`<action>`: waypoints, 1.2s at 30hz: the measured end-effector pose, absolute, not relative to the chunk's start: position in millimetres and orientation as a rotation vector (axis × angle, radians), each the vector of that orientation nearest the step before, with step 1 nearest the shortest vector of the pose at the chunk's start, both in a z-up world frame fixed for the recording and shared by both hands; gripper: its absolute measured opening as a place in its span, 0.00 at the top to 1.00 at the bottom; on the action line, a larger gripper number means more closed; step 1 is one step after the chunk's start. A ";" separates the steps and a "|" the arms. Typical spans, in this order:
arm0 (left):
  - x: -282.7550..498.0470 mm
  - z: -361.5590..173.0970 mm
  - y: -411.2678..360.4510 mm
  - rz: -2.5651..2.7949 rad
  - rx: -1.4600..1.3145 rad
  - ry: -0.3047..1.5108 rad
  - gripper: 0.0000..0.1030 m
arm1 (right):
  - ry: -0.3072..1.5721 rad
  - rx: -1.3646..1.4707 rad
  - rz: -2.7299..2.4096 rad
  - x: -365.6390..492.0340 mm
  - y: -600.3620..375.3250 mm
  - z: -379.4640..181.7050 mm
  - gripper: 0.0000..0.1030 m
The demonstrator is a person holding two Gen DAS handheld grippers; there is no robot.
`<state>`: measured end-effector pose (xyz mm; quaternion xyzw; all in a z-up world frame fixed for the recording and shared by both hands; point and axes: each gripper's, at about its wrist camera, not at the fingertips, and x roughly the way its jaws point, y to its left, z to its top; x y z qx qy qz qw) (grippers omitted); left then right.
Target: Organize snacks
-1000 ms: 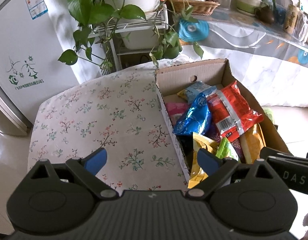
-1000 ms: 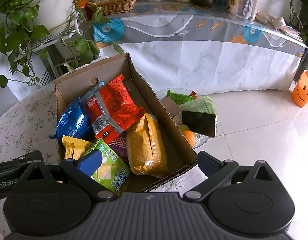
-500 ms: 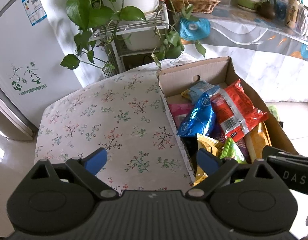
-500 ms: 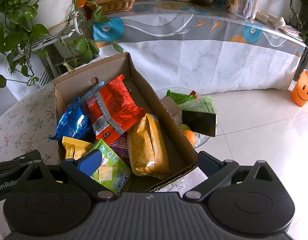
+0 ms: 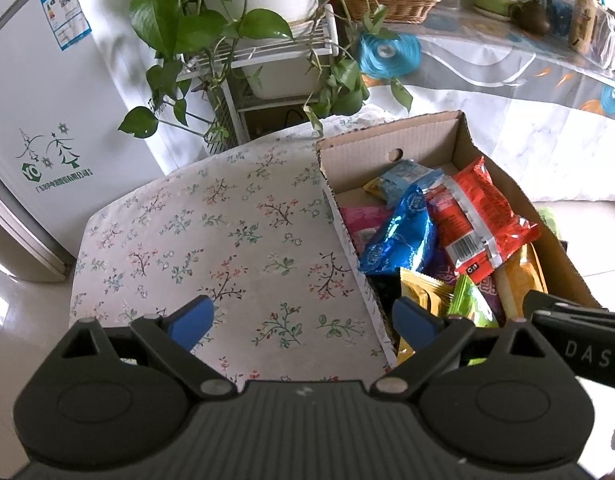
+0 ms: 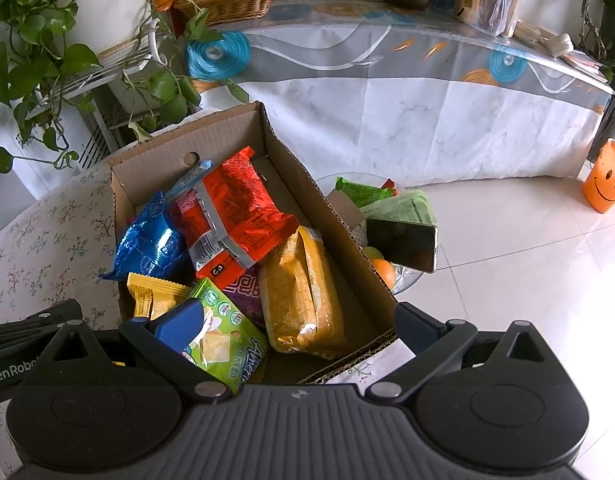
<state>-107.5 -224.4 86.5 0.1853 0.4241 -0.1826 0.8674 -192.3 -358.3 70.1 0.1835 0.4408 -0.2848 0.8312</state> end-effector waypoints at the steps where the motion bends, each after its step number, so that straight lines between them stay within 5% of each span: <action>1: -107.2 86.2 -224.5 -0.382 0.390 0.887 0.07 | 0.936 0.388 -0.604 -191.7 -357.8 69.9 0.00; 36: -89.0 76.3 -191.2 -0.385 0.398 0.911 0.07 | 0.980 0.290 -0.563 -164.5 -329.0 67.9 0.00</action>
